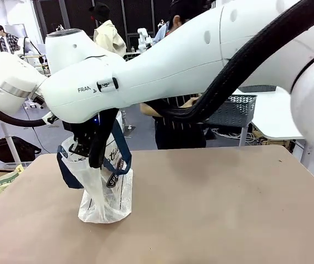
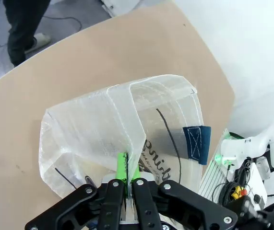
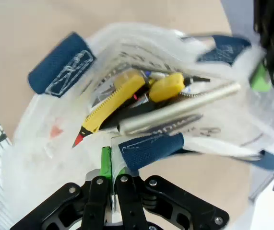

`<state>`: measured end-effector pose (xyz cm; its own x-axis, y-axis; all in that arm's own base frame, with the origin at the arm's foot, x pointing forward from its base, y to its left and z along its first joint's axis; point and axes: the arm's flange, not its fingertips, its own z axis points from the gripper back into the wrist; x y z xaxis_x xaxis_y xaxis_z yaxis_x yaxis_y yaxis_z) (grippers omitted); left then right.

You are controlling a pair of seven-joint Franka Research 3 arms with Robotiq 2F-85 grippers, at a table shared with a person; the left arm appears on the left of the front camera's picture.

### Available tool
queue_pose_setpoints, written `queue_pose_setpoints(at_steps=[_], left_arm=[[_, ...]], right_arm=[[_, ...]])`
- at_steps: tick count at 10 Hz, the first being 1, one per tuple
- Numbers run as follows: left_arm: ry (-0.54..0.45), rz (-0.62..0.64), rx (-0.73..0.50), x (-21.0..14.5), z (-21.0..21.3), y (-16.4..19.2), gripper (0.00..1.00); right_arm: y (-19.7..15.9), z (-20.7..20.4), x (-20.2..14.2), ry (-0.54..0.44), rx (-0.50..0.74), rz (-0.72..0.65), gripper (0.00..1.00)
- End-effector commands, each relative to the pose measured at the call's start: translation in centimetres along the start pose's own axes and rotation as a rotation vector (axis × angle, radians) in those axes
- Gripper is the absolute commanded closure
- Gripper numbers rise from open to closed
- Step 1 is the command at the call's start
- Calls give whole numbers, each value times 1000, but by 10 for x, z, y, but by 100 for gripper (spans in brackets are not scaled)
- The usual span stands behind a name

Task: Transfer purchased items from the store into the shopping bag.
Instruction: Move the Reusable shopping bag to the right side of the table.

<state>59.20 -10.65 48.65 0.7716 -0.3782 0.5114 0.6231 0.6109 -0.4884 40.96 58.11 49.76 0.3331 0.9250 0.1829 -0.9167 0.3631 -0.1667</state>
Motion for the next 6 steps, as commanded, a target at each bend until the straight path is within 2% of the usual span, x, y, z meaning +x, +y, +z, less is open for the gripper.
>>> queue_pose_setpoints(at_steps=[1, 6], left_arm=[[-11, 21, -59, 10, 0, -1, 100], [-29, 25, -110, 9, -1, -2, 100]], right_arm=[[-6, -4, 21, -7, -28, 80, 100], [-6, -16, 41, -4, 7, 191, 100]])
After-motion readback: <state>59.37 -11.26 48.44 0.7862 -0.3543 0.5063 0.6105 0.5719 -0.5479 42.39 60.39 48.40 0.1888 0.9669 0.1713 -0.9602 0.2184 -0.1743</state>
